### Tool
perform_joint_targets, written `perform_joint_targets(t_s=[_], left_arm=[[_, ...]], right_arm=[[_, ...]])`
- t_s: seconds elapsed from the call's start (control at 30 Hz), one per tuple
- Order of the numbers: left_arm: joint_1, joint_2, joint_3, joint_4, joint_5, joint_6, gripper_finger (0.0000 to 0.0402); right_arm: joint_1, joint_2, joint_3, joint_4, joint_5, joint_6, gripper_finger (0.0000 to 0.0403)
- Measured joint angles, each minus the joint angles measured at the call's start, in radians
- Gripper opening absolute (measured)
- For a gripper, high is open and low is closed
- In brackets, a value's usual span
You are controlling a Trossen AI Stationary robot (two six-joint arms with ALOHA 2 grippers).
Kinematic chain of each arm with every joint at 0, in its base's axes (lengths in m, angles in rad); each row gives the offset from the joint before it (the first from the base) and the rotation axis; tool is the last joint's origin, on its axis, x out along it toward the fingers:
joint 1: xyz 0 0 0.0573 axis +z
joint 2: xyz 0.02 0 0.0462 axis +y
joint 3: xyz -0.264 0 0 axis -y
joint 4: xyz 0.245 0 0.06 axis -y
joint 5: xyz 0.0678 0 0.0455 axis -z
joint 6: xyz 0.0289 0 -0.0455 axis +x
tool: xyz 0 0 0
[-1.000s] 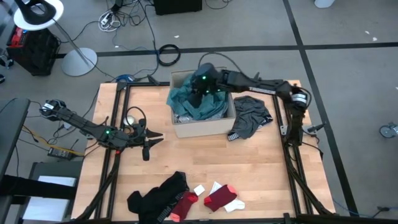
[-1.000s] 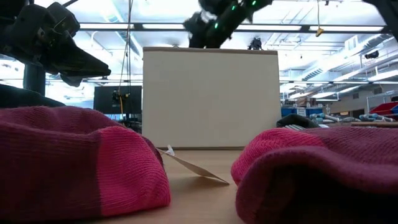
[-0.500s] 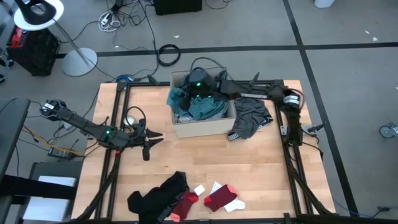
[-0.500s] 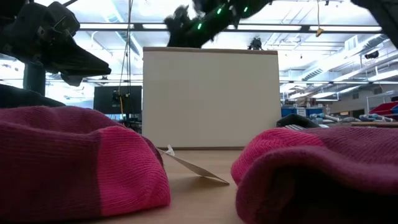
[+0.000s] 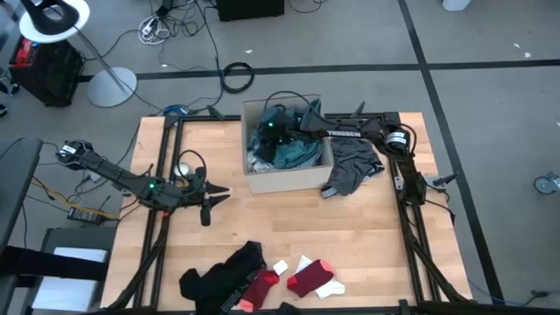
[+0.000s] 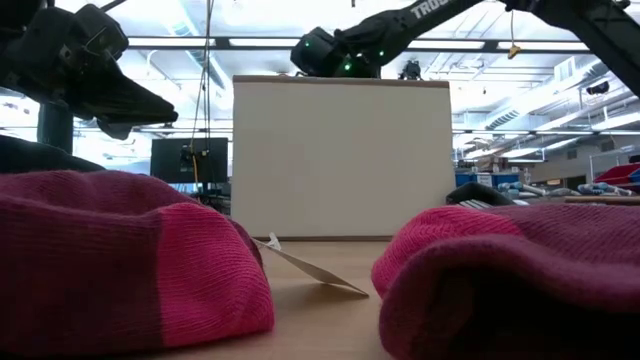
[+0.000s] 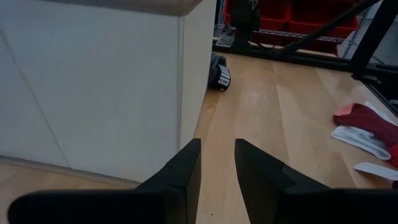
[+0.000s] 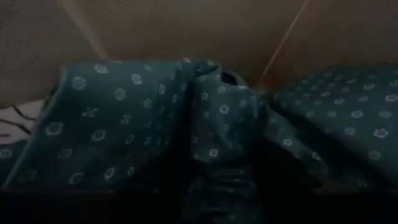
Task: Sort clothes
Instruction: Put the green shirt into the laundry organizer, then put the gray boxer into the laundry organizer
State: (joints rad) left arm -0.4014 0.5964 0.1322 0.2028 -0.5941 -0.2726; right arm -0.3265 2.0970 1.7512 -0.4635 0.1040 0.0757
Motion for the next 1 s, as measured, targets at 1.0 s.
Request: perform_joint_targets(t_s=[1.0], left_arm=[[0.0,0.0,0.0,0.004,0.0,-0.001,0.0103]], right_arm=[[0.005,-0.563,-0.001,-0.83,0.33,0.421,0.0169]])
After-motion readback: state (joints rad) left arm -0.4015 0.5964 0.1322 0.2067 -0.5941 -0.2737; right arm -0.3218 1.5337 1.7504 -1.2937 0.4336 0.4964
